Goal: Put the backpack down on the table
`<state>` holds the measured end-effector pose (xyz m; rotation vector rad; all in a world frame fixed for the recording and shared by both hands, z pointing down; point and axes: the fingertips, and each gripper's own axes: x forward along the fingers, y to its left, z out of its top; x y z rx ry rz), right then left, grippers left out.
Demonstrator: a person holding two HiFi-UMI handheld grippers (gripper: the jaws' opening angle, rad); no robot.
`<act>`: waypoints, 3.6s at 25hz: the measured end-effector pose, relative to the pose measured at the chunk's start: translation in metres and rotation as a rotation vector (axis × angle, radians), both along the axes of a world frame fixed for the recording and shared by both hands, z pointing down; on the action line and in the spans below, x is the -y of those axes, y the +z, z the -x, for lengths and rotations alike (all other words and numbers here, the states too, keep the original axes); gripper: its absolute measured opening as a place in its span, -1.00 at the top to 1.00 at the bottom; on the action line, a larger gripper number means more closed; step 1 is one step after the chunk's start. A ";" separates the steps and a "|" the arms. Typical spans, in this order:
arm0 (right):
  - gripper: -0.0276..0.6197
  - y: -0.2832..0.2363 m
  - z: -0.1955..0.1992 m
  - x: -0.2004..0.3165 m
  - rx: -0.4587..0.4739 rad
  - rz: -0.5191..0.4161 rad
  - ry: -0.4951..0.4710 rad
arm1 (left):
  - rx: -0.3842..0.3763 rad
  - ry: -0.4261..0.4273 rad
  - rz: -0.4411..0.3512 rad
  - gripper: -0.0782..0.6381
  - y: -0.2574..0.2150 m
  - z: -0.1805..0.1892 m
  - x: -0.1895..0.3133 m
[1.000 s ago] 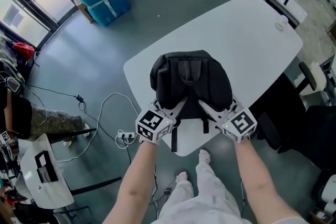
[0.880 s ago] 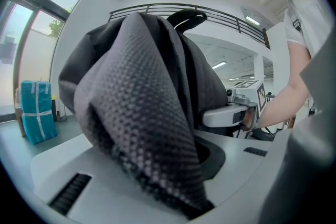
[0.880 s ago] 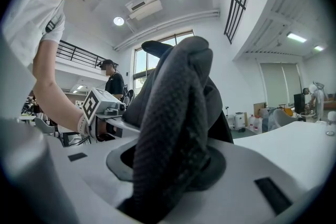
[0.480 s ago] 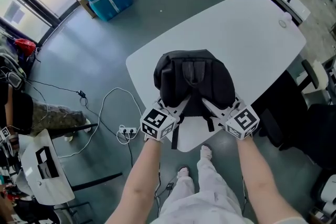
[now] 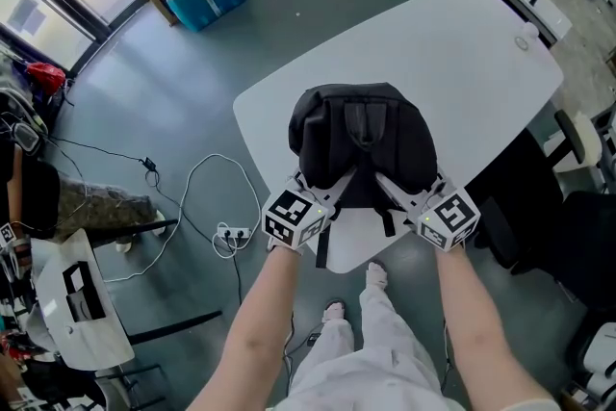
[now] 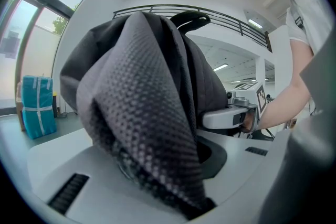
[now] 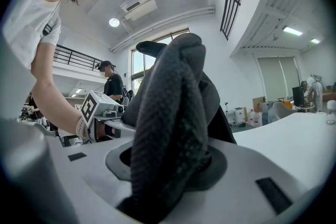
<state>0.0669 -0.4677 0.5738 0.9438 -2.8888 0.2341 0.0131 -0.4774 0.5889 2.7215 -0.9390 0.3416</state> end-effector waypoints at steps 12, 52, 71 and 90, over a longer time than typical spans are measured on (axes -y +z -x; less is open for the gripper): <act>0.31 -0.001 -0.001 0.003 -0.017 0.006 0.019 | 0.011 -0.015 -0.001 0.46 -0.002 0.001 0.002; -0.22 -0.009 -0.051 -0.012 -0.019 0.044 0.317 | -0.001 -0.344 -0.068 -0.34 -0.007 0.065 -0.020; -0.21 -0.065 -0.088 -0.067 0.018 -0.004 0.426 | -0.085 -0.379 -0.124 -0.30 -0.076 0.092 -0.077; 0.75 -0.131 -0.106 -0.164 -0.005 -0.101 0.497 | -0.087 -0.410 -0.243 0.14 -0.153 0.125 -0.169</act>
